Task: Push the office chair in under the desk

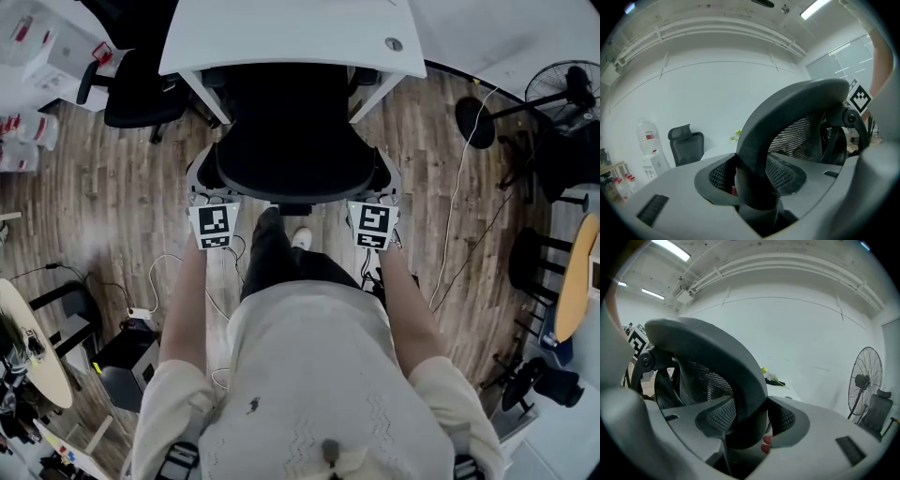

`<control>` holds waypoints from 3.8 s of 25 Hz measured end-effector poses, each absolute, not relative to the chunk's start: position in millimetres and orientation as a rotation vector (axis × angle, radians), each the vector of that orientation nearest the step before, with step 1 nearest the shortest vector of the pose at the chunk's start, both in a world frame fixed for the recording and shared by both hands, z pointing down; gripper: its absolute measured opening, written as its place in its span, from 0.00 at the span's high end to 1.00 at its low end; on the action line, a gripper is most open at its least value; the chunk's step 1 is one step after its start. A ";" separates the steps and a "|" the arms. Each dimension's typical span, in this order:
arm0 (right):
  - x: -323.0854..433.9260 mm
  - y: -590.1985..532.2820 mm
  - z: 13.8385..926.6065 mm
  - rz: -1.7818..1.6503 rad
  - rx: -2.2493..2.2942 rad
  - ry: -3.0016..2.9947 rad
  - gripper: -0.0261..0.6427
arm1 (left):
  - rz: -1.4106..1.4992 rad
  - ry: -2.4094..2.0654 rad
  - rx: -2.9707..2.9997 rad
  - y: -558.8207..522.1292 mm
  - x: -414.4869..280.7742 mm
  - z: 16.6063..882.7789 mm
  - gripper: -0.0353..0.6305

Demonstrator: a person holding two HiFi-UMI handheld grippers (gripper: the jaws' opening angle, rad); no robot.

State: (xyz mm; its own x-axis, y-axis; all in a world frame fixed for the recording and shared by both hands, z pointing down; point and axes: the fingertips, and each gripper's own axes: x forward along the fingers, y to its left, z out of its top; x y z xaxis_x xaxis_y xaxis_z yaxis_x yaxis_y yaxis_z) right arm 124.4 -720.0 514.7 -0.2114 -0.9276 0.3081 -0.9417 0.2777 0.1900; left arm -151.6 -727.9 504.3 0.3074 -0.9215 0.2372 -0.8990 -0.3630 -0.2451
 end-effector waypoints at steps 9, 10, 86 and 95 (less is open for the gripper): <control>122.3 -722.2 518.7 0.059 1.701 -2.188 0.63 | -0.524 1.722 -2.494 -730.6 -153.6 508.4 0.63; 122.4 -721.9 518.5 0.060 1.701 -2.186 0.63 | -0.525 1.720 -2.496 -730.5 -153.6 508.2 0.63; 89.6 -574.9 430.6 0.316 1.623 -2.449 0.95 | -0.218 1.871 -2.620 -579.0 -108.6 417.1 0.91; 93.1 -577.8 376.0 0.223 1.689 -2.519 0.95 | -0.099 1.854 -2.563 -583.8 -110.3 362.4 0.91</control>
State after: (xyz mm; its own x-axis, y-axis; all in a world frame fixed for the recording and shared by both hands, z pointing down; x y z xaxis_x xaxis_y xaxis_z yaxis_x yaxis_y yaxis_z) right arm 93.1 -577.8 376.0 -0.3793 -0.9105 0.1646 -0.9253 0.3737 -0.0651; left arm -110.3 -583.8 362.4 0.3120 -0.9479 0.0643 -0.9494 -0.3136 -0.0179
